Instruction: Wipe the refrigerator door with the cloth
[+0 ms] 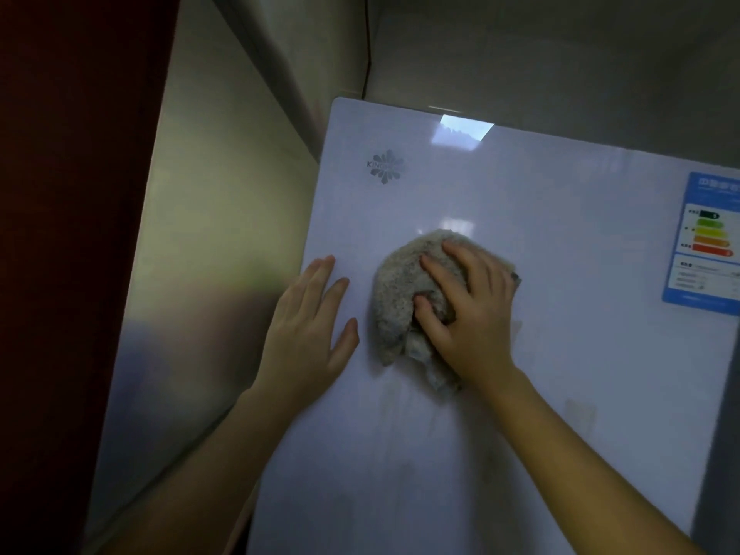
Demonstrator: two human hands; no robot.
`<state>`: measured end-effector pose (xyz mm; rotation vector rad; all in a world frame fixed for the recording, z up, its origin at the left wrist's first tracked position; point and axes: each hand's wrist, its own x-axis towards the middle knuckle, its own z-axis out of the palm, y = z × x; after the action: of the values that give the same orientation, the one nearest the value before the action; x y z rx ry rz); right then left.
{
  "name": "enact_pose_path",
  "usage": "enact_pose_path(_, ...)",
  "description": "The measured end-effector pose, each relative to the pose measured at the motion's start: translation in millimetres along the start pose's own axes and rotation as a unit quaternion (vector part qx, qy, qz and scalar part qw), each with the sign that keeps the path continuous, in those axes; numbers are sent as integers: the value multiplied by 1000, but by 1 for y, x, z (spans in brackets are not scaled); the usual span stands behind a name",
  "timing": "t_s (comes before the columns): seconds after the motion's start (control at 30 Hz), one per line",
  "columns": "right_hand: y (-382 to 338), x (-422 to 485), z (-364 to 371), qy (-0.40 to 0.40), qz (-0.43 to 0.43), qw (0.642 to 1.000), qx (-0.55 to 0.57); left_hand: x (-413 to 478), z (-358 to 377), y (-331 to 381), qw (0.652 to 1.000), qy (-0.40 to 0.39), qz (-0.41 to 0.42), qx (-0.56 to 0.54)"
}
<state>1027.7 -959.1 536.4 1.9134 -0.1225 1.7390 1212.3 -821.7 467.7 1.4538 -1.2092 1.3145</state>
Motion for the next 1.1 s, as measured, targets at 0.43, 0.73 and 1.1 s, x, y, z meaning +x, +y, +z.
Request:
enact_pose_path(0.43, 5, -18, -8, -64, -111, 992, 13, -23, 13, -2, 999, 36, 20, 1)
enact_pose_path(0.73, 25, 35, -15, -3, 16, 1000, -14, -26, 13, -2, 999, 29, 29, 20)
enact_pose_path(1.1, 21, -37, -29, -129, -195, 972, -6, -27, 18, 1, 998, 35, 30, 33)
